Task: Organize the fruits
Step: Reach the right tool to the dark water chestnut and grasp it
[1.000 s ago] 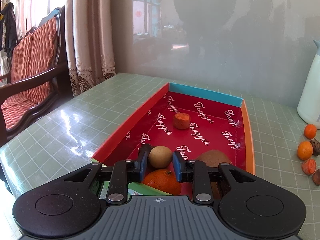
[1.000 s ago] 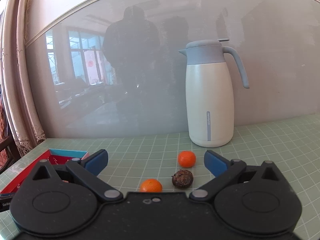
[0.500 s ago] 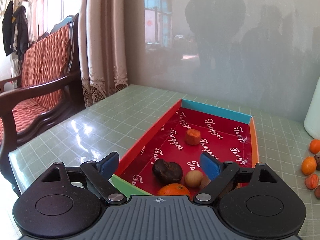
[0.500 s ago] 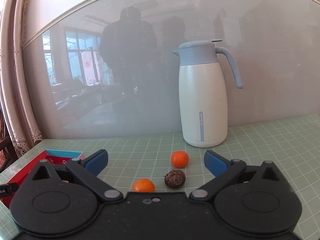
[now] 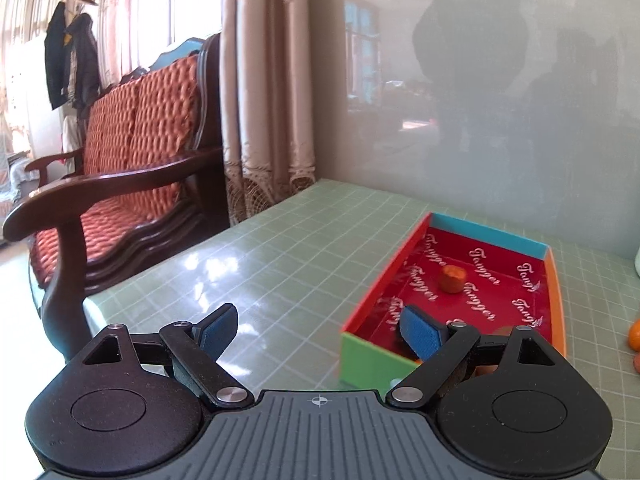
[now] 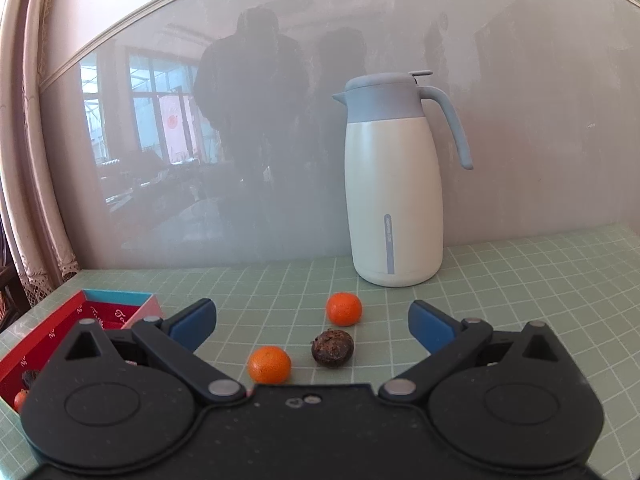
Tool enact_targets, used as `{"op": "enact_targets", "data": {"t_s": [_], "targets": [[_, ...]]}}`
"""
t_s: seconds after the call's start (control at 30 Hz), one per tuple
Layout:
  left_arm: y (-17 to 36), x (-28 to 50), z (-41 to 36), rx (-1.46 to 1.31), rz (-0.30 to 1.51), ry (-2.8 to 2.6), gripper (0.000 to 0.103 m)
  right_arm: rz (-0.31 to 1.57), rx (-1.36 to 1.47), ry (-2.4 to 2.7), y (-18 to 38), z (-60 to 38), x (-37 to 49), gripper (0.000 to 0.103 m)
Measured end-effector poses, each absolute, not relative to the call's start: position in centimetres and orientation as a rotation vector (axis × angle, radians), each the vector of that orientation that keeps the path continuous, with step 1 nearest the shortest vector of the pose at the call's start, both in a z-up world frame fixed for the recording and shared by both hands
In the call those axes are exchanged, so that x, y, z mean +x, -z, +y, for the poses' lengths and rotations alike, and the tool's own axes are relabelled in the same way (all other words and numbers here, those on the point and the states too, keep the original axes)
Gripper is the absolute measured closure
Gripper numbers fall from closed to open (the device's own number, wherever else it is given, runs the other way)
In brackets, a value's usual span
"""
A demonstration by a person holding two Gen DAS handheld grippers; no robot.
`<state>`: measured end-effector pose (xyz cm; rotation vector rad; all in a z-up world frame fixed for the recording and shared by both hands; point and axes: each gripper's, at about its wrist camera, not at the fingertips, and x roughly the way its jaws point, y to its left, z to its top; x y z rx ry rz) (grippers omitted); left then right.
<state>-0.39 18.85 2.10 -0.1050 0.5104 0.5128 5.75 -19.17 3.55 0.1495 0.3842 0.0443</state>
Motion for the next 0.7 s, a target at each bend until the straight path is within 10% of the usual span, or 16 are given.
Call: {"op": "enact_targets", "data": {"t_s": [0.3, 0.7], "targets": [[-1.6, -1.7, 19.9, -0.144, 0.491, -0.576, 0.010, 0.462, 0.116, -0.069, -1.9, -19.2, 6.2, 0.007], [-1.5, -2.5, 21.9, -0.186, 0.490, -0.632, 0.010, 0.602, 0.093, -0.129, 0.6, -17.9, 7.8, 0.060]]}}
